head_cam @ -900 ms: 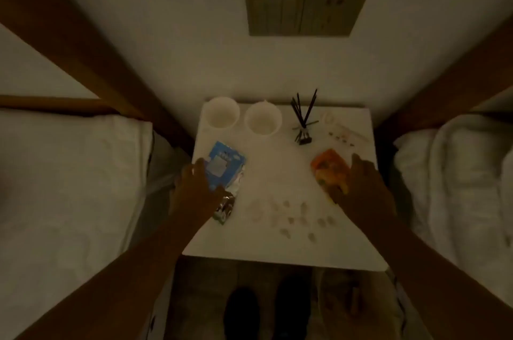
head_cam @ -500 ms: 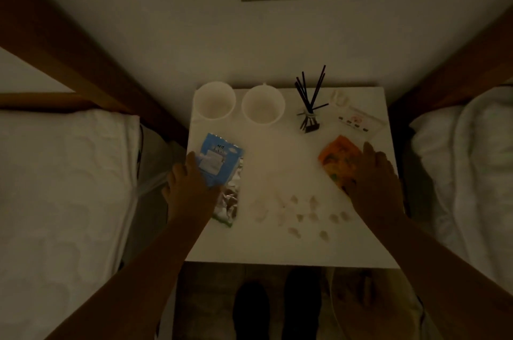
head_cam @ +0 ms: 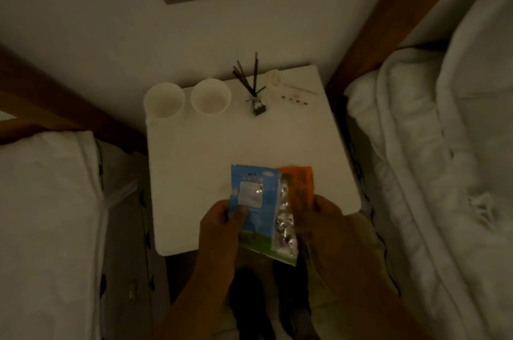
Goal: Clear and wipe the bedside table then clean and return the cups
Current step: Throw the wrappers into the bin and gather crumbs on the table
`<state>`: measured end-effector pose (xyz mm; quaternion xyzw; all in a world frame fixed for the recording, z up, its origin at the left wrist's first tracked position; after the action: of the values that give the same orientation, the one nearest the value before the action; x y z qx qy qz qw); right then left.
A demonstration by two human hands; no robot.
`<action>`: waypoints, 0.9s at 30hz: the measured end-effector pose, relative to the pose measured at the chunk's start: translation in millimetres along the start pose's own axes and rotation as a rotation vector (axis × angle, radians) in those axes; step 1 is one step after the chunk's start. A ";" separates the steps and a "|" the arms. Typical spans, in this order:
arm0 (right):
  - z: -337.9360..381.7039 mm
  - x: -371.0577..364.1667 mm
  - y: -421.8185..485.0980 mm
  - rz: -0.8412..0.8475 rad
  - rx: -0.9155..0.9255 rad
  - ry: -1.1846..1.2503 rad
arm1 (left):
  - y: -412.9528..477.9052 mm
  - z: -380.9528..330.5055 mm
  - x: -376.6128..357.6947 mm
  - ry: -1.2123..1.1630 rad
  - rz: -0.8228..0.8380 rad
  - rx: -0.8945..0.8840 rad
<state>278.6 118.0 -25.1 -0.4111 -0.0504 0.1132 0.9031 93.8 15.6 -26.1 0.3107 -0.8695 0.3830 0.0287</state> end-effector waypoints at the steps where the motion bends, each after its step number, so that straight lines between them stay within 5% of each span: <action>1: -5.8 7.5 -11.9 0.023 0.015 0.021 | -8.7 2.9 -12.5 -0.017 0.043 0.019; 8: -38.1 88.7 -58.5 -0.179 0.184 0.162 | -59.8 37.9 -99.8 0.173 0.260 0.088; 14: -116.0 156.0 -72.1 -0.225 0.012 0.076 | -95.0 75.9 -174.3 0.428 0.376 0.072; 20: -172.0 204.6 -37.8 -0.256 -0.147 0.259 | -87.7 110.7 -221.1 0.414 0.529 0.280; 27: -210.6 218.4 21.2 -0.246 -0.451 0.384 | -51.1 136.6 -248.7 0.267 0.464 0.446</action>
<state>525.6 31.2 -180.0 -0.6055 0.0479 -0.0904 0.7893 348.4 24.8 -160.8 0.0504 -0.8005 0.5970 -0.0142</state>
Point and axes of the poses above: each hand's wrist, its own y-axis towards the middle knuckle, its own x-axis out of the back of the hand, z = x × y, the point moved 7 cm from there along y, towards the middle knuckle, and after that the axes turned 12 degrees about y, right-handed, at the moved point
